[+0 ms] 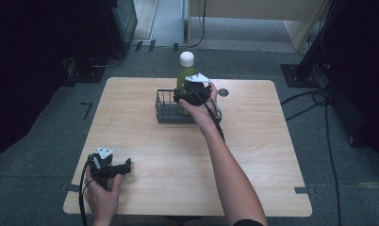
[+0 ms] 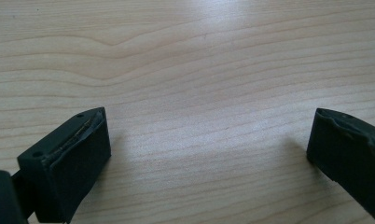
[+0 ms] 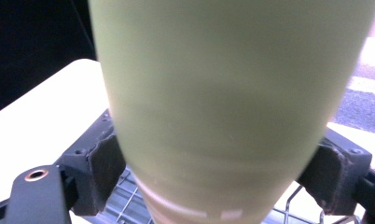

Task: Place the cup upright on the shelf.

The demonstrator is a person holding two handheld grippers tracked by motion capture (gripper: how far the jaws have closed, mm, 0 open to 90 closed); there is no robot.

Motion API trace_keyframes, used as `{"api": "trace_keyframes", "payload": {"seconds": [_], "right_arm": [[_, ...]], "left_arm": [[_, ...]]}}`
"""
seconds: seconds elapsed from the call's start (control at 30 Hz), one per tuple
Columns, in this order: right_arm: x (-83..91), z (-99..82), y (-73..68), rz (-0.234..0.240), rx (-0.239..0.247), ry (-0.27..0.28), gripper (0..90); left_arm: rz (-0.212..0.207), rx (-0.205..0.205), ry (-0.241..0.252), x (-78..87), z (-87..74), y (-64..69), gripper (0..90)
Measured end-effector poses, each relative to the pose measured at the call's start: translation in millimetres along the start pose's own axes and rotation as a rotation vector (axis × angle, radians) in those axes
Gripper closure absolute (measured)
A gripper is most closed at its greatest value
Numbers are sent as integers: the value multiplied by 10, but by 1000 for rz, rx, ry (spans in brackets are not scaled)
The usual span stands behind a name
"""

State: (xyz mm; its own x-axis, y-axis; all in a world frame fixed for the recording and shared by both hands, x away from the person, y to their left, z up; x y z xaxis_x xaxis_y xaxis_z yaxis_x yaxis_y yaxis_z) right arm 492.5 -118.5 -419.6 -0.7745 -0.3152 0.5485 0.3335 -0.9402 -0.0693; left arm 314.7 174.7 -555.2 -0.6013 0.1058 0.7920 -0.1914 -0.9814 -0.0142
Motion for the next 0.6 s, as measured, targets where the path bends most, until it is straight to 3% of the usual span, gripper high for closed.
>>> {"api": "trace_keyframes", "payload": {"seconds": [0.37, 0.43, 0.6], "right_arm": [[162, -139, 15, 28, 1, -11, 127], [209, -212, 54, 24, 12, -18, 125], [335, -329, 139, 33, -11, -10, 127]], "left_arm": [[0, 0, 0, 0, 0, 0, 0], [0, 0, 0, 0, 0, 1, 0], [-4, -6, -1, -3, 4, 13, 0]]}}
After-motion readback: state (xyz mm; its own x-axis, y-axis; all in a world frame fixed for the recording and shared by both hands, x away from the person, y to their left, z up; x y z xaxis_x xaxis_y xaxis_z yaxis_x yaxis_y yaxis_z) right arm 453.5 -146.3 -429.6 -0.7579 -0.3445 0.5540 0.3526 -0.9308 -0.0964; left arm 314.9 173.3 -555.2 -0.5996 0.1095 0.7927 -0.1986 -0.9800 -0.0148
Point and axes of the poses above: each handheld gripper's, and its own axes: x roughly backward along the jaws, z roughly out of its top, y roughly to its right, the point moved 5 cm from there along -x, roughly forward along the jaws, and after that the axes turned 6 degrees about -y, right-handed, at the moved point
